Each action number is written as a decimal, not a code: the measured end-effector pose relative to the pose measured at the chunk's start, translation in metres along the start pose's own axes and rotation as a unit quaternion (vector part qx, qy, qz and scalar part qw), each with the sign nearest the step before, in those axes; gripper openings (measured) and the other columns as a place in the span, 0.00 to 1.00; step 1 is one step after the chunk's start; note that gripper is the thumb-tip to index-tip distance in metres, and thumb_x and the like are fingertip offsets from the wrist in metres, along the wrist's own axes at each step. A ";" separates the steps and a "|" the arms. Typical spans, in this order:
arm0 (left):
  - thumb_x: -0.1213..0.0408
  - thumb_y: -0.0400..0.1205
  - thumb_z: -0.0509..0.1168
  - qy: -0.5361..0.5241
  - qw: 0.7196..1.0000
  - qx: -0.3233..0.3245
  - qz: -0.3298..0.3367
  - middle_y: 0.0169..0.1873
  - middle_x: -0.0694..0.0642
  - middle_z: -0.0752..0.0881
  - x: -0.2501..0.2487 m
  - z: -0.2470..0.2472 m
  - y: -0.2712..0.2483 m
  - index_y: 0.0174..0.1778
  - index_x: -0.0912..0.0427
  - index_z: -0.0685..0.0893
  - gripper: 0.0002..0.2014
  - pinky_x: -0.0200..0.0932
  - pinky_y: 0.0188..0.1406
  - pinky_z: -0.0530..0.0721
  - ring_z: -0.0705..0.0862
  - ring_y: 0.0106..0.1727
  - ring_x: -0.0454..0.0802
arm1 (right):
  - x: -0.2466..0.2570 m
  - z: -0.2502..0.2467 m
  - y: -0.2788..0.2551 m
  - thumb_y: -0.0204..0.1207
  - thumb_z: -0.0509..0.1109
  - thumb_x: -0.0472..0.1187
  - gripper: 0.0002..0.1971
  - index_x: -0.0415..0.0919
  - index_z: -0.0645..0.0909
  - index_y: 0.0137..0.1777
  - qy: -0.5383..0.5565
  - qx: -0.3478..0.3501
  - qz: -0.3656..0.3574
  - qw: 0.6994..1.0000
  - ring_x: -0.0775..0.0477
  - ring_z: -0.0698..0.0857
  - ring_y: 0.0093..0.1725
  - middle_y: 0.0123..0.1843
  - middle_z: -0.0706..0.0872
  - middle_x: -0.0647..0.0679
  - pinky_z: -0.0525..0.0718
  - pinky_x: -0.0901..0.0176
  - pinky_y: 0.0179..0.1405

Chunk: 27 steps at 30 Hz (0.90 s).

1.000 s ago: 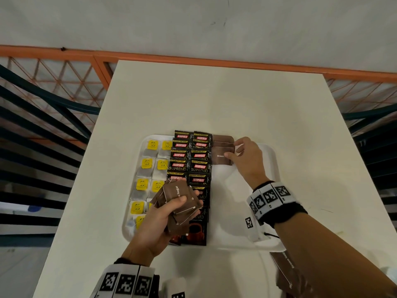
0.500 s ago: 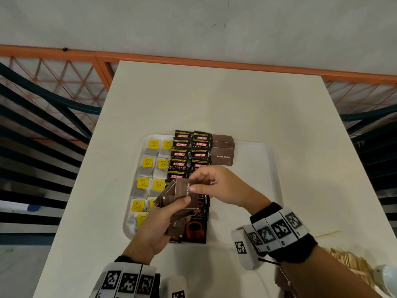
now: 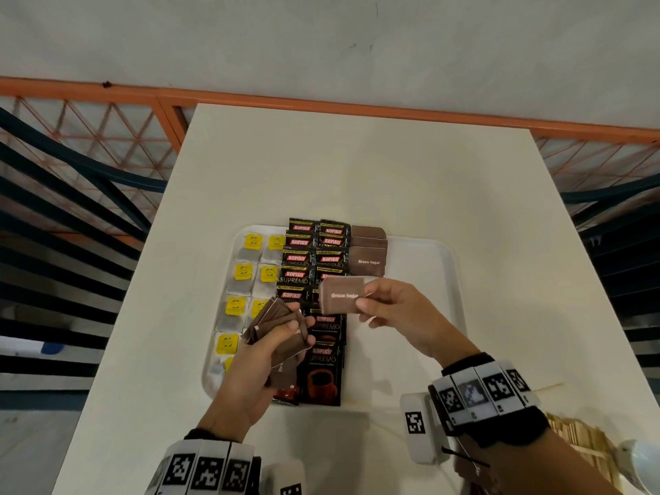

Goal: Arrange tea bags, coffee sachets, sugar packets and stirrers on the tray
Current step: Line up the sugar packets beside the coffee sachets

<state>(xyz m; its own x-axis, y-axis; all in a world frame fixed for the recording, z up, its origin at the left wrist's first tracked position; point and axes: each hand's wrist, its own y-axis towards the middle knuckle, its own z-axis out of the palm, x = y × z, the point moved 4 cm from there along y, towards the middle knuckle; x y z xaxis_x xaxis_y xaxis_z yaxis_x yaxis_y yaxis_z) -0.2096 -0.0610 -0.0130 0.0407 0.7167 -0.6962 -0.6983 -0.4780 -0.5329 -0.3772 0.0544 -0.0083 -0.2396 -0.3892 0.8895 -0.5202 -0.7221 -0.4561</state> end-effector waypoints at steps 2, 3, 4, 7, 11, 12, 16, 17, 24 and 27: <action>0.70 0.72 0.63 -0.022 1.000 0.010 -0.005 0.48 0.66 0.88 -0.001 0.000 0.000 0.57 0.60 0.83 0.17 0.40 0.32 0.86 0.88 0.38 0.56 | -0.006 -0.016 0.006 0.74 0.70 0.31 0.05 0.41 0.79 0.44 0.017 -0.087 0.008 0.996 0.55 0.84 0.32 0.37 0.87 0.48 0.80 0.65 0.34; 0.70 0.71 0.63 -0.031 0.999 0.015 -0.006 0.49 0.66 0.88 -0.001 0.000 0.000 0.57 0.61 0.83 0.18 0.40 0.34 0.87 0.88 0.40 0.57 | -0.009 -0.023 0.008 0.74 0.70 0.31 0.05 0.41 0.79 0.46 0.012 -0.124 0.013 0.992 0.55 0.83 0.31 0.37 0.87 0.47 0.78 0.65 0.33; 0.69 0.70 0.62 -0.040 0.999 0.021 -0.007 0.50 0.66 0.88 -0.002 0.000 -0.001 0.57 0.61 0.82 0.18 0.41 0.35 0.87 0.89 0.42 0.58 | -0.011 -0.029 0.011 0.74 0.71 0.32 0.05 0.40 0.80 0.47 0.003 -0.153 0.017 0.988 0.54 0.82 0.31 0.37 0.87 0.48 0.76 0.65 0.32; 0.71 0.72 0.59 -0.061 0.997 0.042 -0.015 0.50 0.67 0.88 -0.002 0.001 -0.001 0.57 0.62 0.82 0.17 0.43 0.40 0.88 0.89 0.45 0.60 | -0.014 -0.040 0.018 0.74 0.71 0.33 0.04 0.42 0.80 0.44 -0.027 -0.204 0.026 0.978 0.53 0.78 0.31 0.37 0.85 0.48 0.73 0.65 0.31; 0.72 0.73 0.59 -0.046 0.998 0.042 -0.018 0.55 0.69 0.86 0.001 0.002 0.000 0.59 0.62 0.81 0.19 0.44 0.43 0.89 0.86 0.55 0.66 | -0.018 -0.042 0.028 0.73 0.72 0.34 0.06 0.45 0.81 0.40 -0.068 -0.218 0.031 0.973 0.53 0.76 0.31 0.35 0.86 0.50 0.73 0.65 0.33; 0.71 0.72 0.60 -0.040 0.998 0.035 -0.018 0.57 0.70 0.85 0.001 0.002 0.000 0.60 0.62 0.81 0.20 0.45 0.45 0.89 0.84 0.58 0.68 | -0.019 -0.041 0.031 0.73 0.73 0.34 0.04 0.43 0.82 0.41 -0.073 -0.221 0.034 0.972 0.53 0.76 0.31 0.35 0.86 0.50 0.75 0.65 0.35; 0.72 0.73 0.62 -0.013 1.000 0.017 -0.012 0.56 0.66 0.87 0.002 -0.002 0.002 0.62 0.59 0.82 0.20 0.47 0.45 0.89 0.87 0.53 0.62 | -0.020 -0.042 0.039 0.70 0.75 0.37 0.05 0.41 0.83 0.45 -0.116 -0.253 0.029 0.960 0.54 0.80 0.36 0.40 0.87 0.48 0.81 0.58 0.49; 0.73 0.75 0.62 -0.005 1.000 0.013 -0.011 0.53 0.63 0.89 0.003 -0.003 0.002 0.61 0.56 0.83 0.19 0.46 0.43 0.89 0.89 0.49 0.59 | -0.020 -0.042 0.040 0.70 0.76 0.38 0.06 0.41 0.83 0.45 -0.129 -0.262 0.025 0.956 0.53 0.81 0.38 0.42 0.87 0.47 0.80 0.58 0.50; 0.76 0.76 0.63 0.026 1.000 -0.009 0.011 0.40 0.51 0.92 0.006 -0.004 0.003 0.52 0.50 0.86 0.17 0.44 0.30 0.87 0.91 0.40 0.49 | -0.019 -0.040 0.039 0.70 0.75 0.39 0.07 0.40 0.81 0.44 -0.168 -0.305 0.014 0.937 0.55 0.79 0.37 0.37 0.84 0.49 0.73 0.71 0.34; 0.77 0.76 0.64 0.025 0.999 -0.014 0.019 0.40 0.53 0.92 0.005 -0.003 0.004 0.53 0.53 0.86 0.16 0.44 0.33 0.88 0.91 0.40 0.49 | -0.014 -0.036 0.034 0.72 0.74 0.41 0.07 0.41 0.80 0.44 -0.175 -0.305 -0.001 0.936 0.59 0.77 0.33 0.32 0.80 0.53 0.72 0.77 0.28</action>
<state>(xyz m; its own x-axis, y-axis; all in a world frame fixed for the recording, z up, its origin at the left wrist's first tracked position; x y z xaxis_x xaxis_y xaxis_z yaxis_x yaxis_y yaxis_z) -0.2100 -0.0604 -0.0200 0.0515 0.6718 -0.7390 -0.6796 -0.5187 -0.5188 -0.4208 0.0561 -0.0352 -0.0106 -0.6295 0.7769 -0.9173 -0.3032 -0.2581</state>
